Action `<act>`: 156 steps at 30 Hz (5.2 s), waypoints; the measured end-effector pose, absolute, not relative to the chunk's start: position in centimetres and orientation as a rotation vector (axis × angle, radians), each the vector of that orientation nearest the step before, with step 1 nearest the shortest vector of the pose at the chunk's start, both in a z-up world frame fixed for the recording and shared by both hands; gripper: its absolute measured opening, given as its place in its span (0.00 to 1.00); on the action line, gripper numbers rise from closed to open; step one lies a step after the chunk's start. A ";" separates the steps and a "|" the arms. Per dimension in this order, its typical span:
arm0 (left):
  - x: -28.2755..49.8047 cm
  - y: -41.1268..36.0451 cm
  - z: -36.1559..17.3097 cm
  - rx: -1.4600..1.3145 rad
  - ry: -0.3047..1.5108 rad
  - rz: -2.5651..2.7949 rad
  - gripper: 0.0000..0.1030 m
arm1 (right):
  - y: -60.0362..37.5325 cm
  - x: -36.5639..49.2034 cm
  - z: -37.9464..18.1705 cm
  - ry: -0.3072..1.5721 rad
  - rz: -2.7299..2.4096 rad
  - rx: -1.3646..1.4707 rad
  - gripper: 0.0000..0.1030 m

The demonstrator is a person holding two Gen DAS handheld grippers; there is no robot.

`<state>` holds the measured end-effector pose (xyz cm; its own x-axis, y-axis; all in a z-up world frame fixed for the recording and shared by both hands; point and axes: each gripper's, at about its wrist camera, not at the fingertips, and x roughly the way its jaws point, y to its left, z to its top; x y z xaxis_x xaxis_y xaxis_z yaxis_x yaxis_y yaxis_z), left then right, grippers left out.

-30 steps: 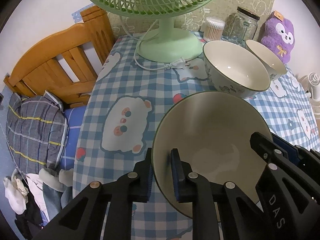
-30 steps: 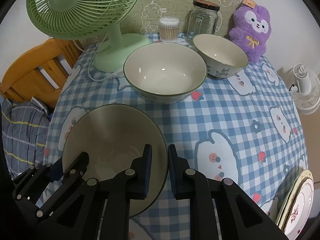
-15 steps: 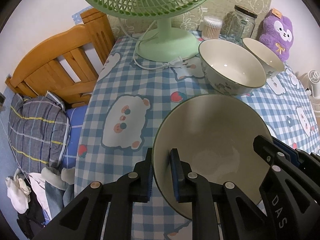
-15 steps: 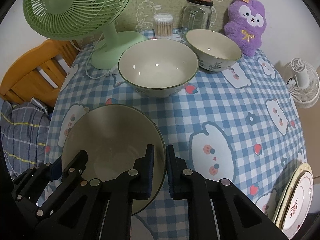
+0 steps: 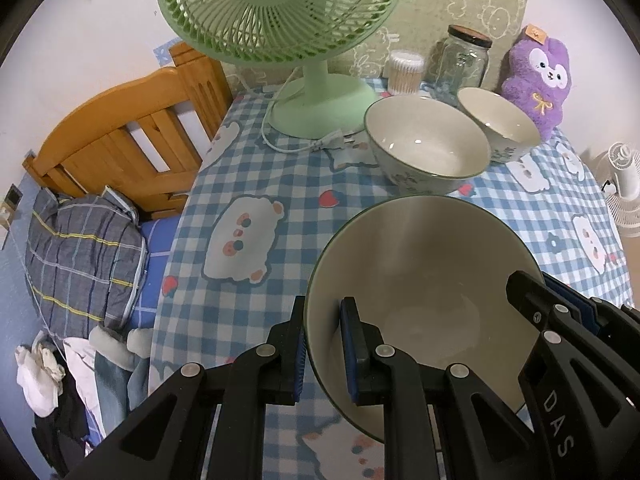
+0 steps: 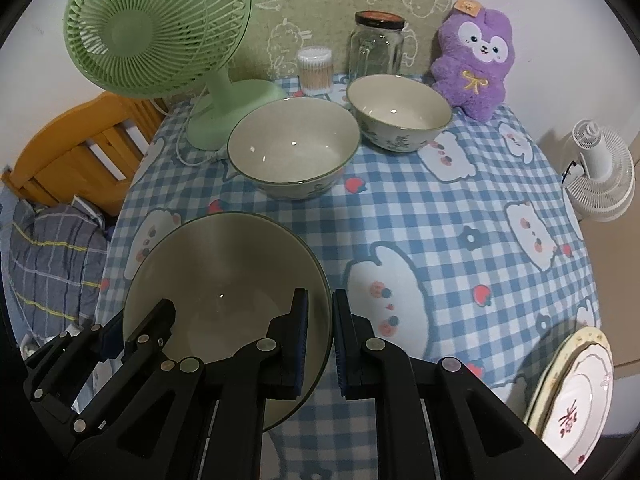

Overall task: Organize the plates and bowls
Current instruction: 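Lift the green-rimmed bowl with both grippers and carry it toward the plate stack, then lower the bowl onto the table beside the plates and open both grippers, then move both grippers to the second green-rimmed bowl beside the fan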

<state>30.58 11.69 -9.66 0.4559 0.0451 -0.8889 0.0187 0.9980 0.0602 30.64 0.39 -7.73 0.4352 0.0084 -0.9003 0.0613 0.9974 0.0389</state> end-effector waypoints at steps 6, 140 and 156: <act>28.7 9.9 -8.1 0.056 1.072 0.026 0.13 | -1.7 28.7 -6.0 1.097 -0.021 0.063 0.15; 16.6 1.9 3.9 -0.041 0.859 0.003 0.80 | -9.9 17.6 7.2 0.860 0.065 0.035 0.90; 24.0 3.6 4.8 -0.057 0.860 -0.059 0.80 | -7.7 24.8 7.6 0.842 0.033 0.042 0.90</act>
